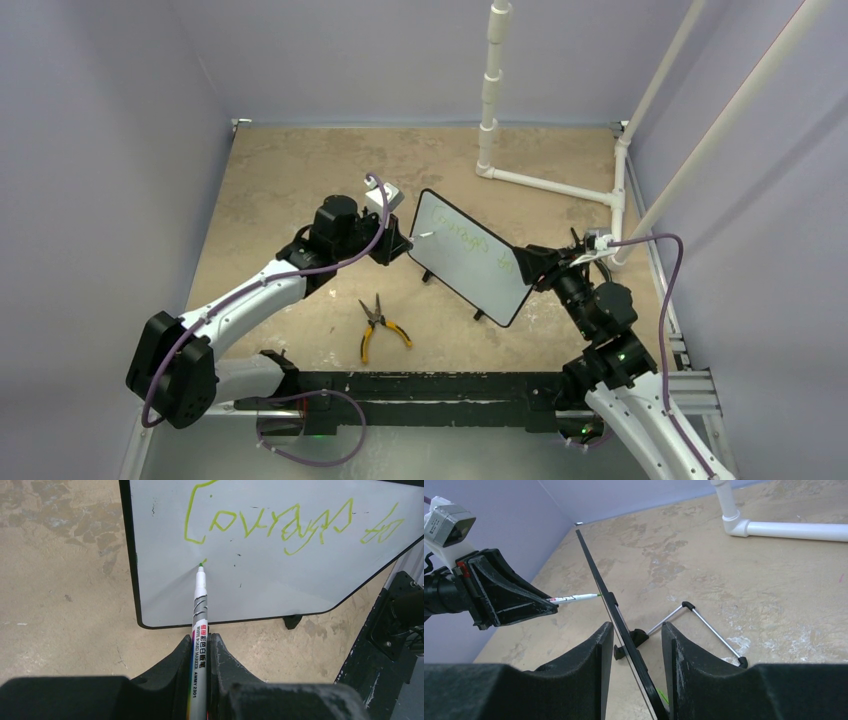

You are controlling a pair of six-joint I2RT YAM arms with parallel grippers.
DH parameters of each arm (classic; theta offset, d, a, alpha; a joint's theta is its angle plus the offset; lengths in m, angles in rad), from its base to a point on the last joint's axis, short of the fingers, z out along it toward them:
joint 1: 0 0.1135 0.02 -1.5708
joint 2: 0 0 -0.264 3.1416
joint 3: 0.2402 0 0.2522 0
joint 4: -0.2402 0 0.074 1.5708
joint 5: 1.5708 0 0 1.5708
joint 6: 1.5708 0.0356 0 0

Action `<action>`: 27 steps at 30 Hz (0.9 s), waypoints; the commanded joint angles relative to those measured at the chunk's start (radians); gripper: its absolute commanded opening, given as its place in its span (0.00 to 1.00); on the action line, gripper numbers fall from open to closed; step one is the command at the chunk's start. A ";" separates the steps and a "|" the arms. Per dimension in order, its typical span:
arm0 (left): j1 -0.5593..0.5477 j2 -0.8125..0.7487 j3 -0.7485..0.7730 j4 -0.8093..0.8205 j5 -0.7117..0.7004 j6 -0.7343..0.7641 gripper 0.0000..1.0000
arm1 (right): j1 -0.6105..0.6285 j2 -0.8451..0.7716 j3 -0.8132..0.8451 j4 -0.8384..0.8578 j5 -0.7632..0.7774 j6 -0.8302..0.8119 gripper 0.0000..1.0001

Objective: Write a sentence on the whiteboard

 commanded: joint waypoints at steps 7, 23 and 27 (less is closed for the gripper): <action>0.007 -0.007 0.017 0.004 -0.030 -0.014 0.00 | 0.003 -0.017 0.014 0.020 0.028 0.002 0.42; 0.006 0.008 -0.009 -0.083 -0.037 -0.019 0.00 | 0.004 -0.013 0.014 0.021 0.031 0.002 0.42; 0.006 0.018 -0.005 -0.092 -0.055 -0.017 0.00 | 0.005 -0.014 0.015 0.022 0.034 0.002 0.42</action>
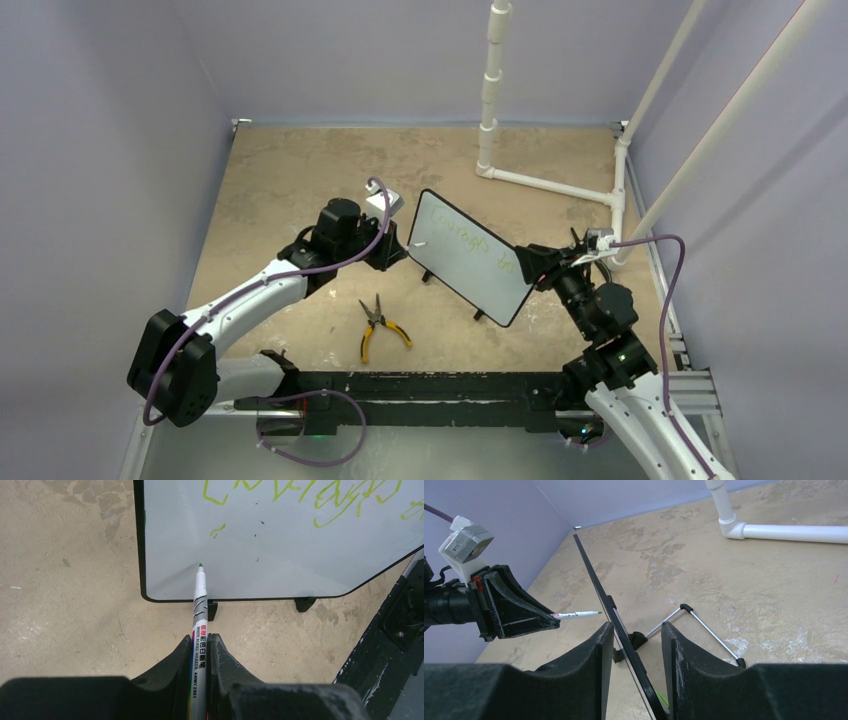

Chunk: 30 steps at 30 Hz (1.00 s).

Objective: Write a sentence on the whiteboard

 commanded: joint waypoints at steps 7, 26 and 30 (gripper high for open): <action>0.006 0.020 0.006 -0.007 -0.011 -0.009 0.00 | 0.004 -0.012 0.013 0.023 0.023 0.001 0.42; 0.007 0.015 0.026 0.017 -0.032 -0.012 0.00 | 0.005 -0.015 0.017 0.022 0.042 -0.004 0.42; 0.007 0.028 0.025 -0.012 -0.048 -0.023 0.00 | 0.005 -0.019 0.017 0.021 0.043 -0.004 0.42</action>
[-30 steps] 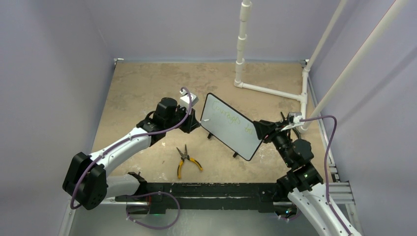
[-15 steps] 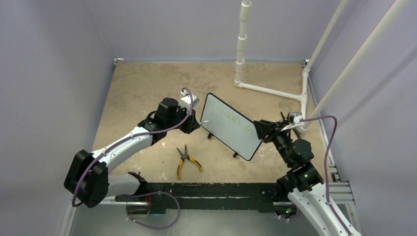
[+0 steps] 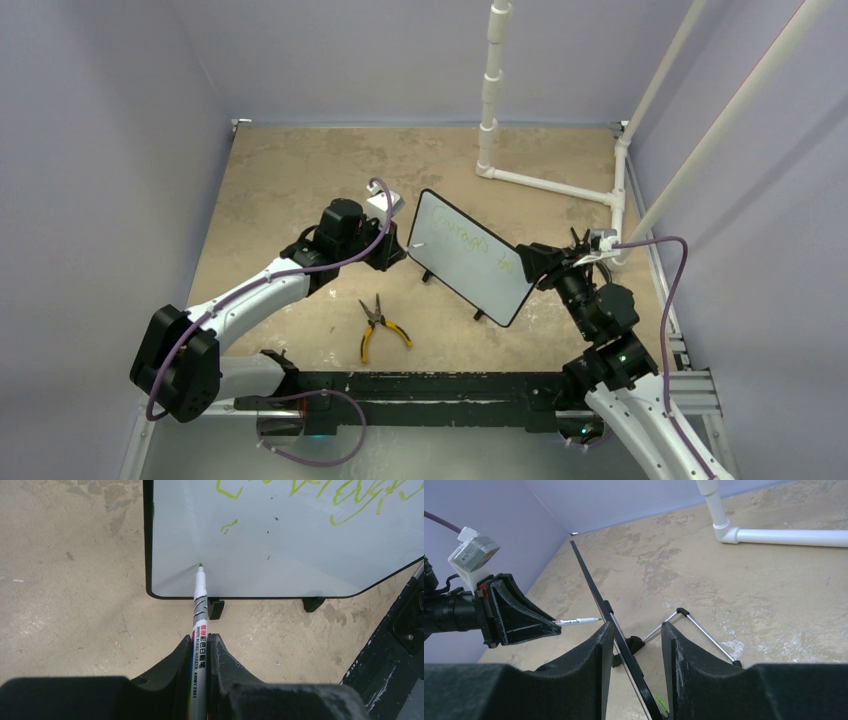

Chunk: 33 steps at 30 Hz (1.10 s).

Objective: Write a sentence on the whiteboard

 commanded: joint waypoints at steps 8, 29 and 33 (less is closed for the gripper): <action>0.007 0.022 0.028 -0.029 -0.059 -0.029 0.00 | 0.004 -0.017 0.015 0.022 0.018 -0.003 0.43; 0.006 0.065 0.051 0.015 0.036 -0.018 0.00 | 0.004 -0.008 0.015 0.025 0.015 -0.005 0.43; 0.006 0.055 0.054 0.034 0.028 -0.027 0.00 | 0.005 -0.009 0.015 0.026 0.014 -0.006 0.43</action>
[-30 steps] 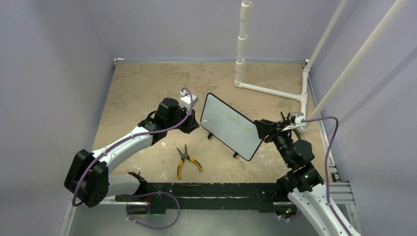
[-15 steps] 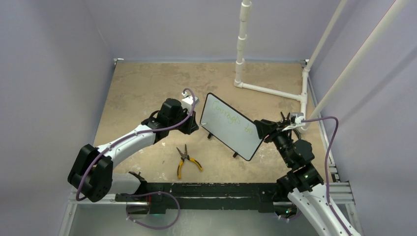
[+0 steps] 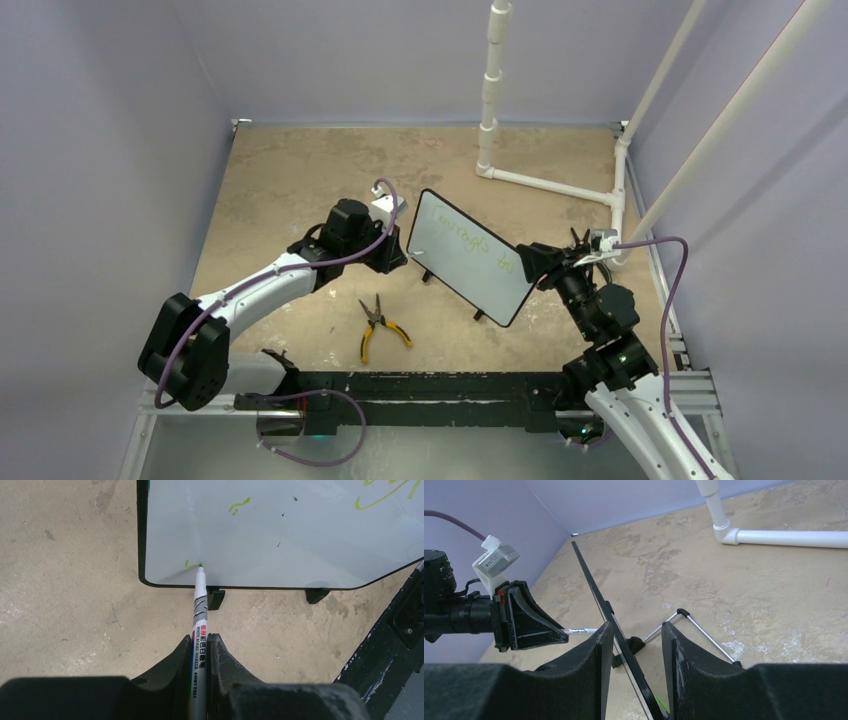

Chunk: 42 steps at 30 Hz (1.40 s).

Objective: Write a sentence on the whiteboard

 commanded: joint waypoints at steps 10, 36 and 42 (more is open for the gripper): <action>0.007 -0.033 0.049 0.090 -0.010 -0.015 0.00 | 0.004 -0.008 0.015 0.021 0.014 -0.006 0.43; 0.005 -0.068 0.077 0.158 -0.007 -0.026 0.00 | 0.004 -0.004 0.013 0.024 0.010 -0.006 0.43; 0.005 -0.066 0.079 0.169 0.008 -0.031 0.00 | 0.005 0.001 0.013 0.026 0.009 -0.006 0.43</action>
